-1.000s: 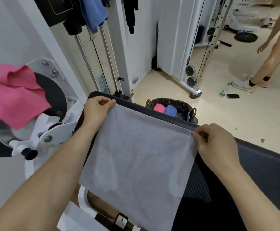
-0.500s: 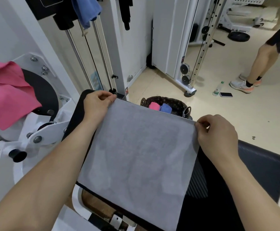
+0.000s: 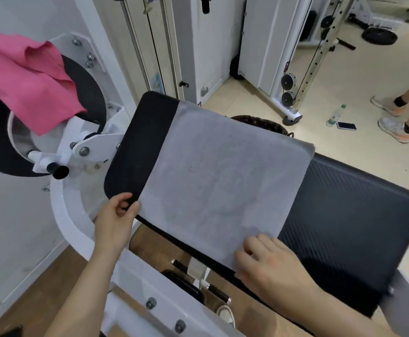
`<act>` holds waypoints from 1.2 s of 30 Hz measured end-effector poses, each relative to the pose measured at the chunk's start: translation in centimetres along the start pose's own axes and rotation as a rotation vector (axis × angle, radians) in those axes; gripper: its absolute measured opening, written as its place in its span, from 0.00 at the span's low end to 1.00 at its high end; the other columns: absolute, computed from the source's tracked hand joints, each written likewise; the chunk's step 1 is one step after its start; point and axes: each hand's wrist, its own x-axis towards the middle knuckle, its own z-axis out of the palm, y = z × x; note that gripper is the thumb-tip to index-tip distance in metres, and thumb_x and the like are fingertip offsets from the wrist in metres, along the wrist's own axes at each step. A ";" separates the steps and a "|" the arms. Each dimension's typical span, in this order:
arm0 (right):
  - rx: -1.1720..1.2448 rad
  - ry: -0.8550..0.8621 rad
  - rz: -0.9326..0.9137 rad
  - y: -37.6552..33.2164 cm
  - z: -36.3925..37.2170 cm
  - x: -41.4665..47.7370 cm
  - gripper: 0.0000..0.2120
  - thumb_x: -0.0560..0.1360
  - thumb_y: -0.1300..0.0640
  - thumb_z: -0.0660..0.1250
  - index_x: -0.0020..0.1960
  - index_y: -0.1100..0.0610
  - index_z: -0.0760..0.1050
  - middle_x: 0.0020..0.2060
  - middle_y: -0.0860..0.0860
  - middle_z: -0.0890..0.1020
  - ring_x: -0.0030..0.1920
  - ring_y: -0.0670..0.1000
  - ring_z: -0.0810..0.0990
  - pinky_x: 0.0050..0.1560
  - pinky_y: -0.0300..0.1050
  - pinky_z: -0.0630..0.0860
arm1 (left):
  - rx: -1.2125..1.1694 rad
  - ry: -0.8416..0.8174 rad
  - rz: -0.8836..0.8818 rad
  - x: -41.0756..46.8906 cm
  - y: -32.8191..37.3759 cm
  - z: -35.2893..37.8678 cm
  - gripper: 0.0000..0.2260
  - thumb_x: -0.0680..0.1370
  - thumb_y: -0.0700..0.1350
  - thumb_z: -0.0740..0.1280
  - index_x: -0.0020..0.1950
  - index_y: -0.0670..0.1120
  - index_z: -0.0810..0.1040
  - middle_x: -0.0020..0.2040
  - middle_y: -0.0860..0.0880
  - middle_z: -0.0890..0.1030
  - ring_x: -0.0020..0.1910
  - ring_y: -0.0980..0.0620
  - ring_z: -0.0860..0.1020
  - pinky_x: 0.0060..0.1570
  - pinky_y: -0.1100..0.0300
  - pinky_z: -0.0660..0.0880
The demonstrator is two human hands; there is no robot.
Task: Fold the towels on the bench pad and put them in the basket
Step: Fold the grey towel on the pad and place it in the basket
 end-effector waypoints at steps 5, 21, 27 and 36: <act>-0.044 -0.071 0.052 -1.2 1.7 -1.2 0.15 0.61 0.52 0.77 0.43 0.53 0.74 0.47 0.53 0.77 0.45 0.53 0.73 0.41 0.46 0.75 | -0.118 -0.076 -0.104 -0.5 -1.1 0.2 0.08 0.78 0.49 0.68 0.55 0.50 0.79 0.47 0.49 0.79 0.45 0.55 0.77 0.41 0.64 0.72; -0.121 0.009 0.010 -1.4 2.5 -3.0 0.17 0.69 0.63 0.54 0.52 0.58 0.79 0.48 0.55 0.79 0.46 0.54 0.73 0.42 0.44 0.79 | -0.289 -0.024 -0.217 1.2 -0.5 0.4 0.06 0.74 0.40 0.73 0.50 0.43 0.80 0.42 0.45 0.83 0.38 0.51 0.81 0.43 0.60 0.79; -0.035 -0.027 0.025 -0.8 1.7 -2.4 0.16 0.60 0.64 0.74 0.48 0.58 0.79 0.40 0.52 0.79 0.39 0.52 0.77 0.37 0.42 0.77 | -0.246 -0.399 -0.092 1.1 -0.9 -1.4 0.13 0.77 0.34 0.68 0.55 0.49 0.83 0.50 0.47 0.80 0.48 0.52 0.79 0.48 0.63 0.76; 0.002 -0.110 0.123 -1.4 1.2 -1.7 0.17 0.57 0.64 0.79 0.43 0.57 0.80 0.37 0.51 0.78 0.36 0.52 0.77 0.31 0.41 0.75 | -0.003 -0.314 0.053 1.2 -0.9 -1.2 0.08 0.76 0.40 0.71 0.51 0.53 0.85 0.47 0.48 0.83 0.46 0.51 0.80 0.51 0.60 0.76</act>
